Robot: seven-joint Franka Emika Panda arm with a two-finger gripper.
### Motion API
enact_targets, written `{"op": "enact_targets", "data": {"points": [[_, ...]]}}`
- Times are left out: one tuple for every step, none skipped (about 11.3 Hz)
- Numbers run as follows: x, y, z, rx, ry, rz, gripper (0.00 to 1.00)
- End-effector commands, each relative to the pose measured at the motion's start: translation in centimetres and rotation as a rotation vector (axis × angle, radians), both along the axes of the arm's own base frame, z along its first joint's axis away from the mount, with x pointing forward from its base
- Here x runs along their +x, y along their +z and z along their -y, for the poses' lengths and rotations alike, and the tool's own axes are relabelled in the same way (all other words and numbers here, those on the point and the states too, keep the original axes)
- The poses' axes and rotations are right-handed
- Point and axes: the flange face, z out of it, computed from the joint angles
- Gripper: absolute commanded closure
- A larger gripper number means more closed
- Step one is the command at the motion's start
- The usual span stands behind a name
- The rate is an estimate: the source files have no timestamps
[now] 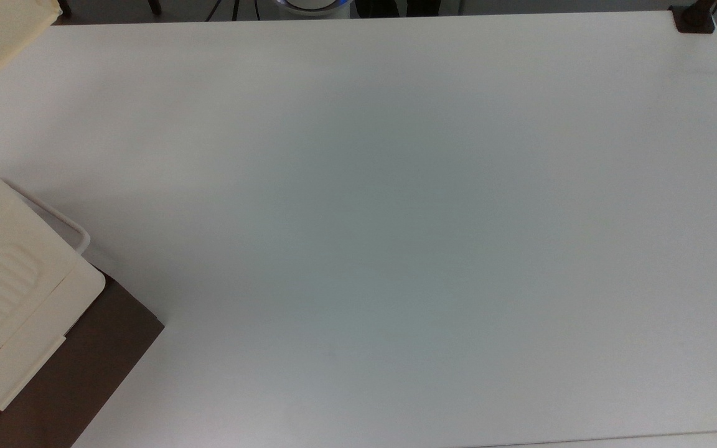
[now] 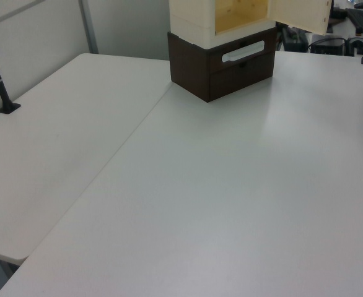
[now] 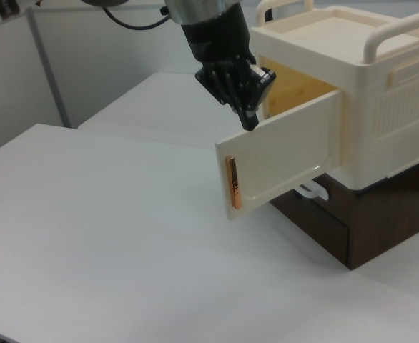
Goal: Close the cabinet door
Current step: 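Push the door with the gripper, swinging it shut against the cabinet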
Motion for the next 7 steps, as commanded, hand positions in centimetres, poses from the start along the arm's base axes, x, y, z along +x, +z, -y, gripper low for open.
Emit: {"op": "enact_targets", "data": {"points": [[0.3, -1.5, 0.1, 0.028, 0.034, -0.016, 1.00], [0.4, -1.8, 0.1, 0.030, 0.034, -0.022, 1.00], [0.6, -2.4, 0.2, 0.031, 0.035, -0.034, 1.00], [0.8, -2.7, 0.2, 0.034, 0.035, -0.042, 1.00], [1.1, -3.0, 0.1, 0.037, 0.036, -0.046, 1.00], [1.5, -3.4, 0.1, 0.041, 0.037, -0.049, 1.00], [2.1, -3.7, -0.4, 0.044, 0.038, -0.050, 1.00]]}}
